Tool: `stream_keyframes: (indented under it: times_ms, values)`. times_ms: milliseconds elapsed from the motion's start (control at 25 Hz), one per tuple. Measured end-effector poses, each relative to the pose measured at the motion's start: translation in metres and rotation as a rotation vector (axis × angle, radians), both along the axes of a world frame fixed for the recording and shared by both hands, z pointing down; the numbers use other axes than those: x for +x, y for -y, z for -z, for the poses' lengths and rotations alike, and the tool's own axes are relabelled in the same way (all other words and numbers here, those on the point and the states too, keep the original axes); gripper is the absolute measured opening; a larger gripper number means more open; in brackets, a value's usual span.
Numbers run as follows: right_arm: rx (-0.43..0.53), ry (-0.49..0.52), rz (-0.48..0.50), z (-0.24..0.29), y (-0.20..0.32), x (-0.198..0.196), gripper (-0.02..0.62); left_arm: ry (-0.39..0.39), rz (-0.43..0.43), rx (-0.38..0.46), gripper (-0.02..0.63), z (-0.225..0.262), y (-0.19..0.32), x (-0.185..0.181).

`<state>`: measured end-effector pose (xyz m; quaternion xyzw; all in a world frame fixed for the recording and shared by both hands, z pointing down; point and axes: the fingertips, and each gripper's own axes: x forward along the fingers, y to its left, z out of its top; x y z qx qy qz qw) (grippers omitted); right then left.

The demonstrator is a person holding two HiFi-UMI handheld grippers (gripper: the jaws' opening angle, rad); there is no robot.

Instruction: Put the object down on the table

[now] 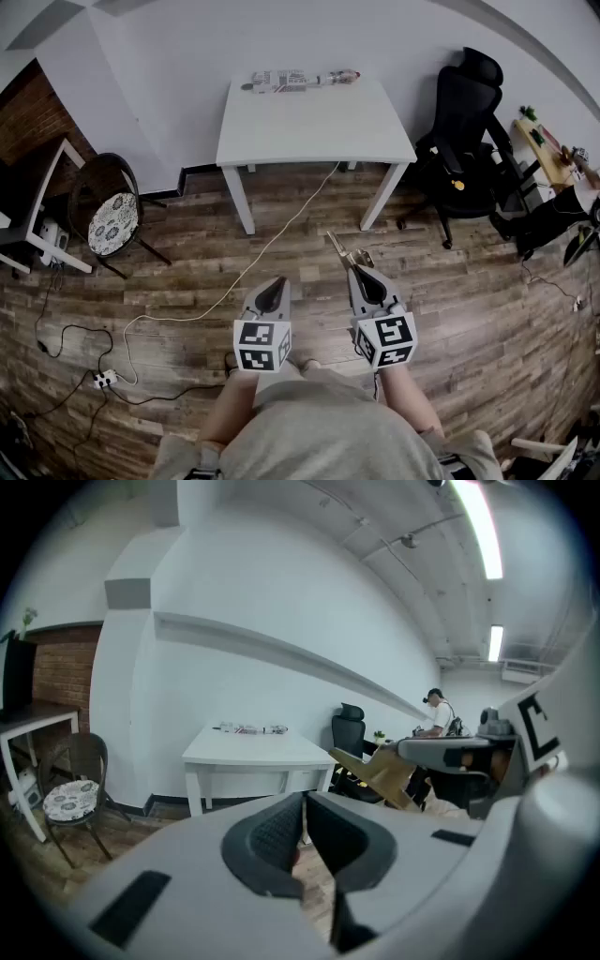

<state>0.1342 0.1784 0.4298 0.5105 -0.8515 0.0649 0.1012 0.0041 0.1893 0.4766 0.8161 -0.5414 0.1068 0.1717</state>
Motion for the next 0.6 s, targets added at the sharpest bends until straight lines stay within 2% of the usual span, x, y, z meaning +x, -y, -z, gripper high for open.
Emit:
stream_keyframes:
  times_ms: [160,600]
  values:
    - [0.013,0.004,-0.006,0.006,-0.033,0.016,0.009,0.032,-0.011,0.012,0.014,0.008,-0.036,0.017]
    - [0.04,0.007,0.053,0.016,-0.067,0.008,0.009,0.028,0.059,0.02,0.015,0.015,-0.072,0.002]
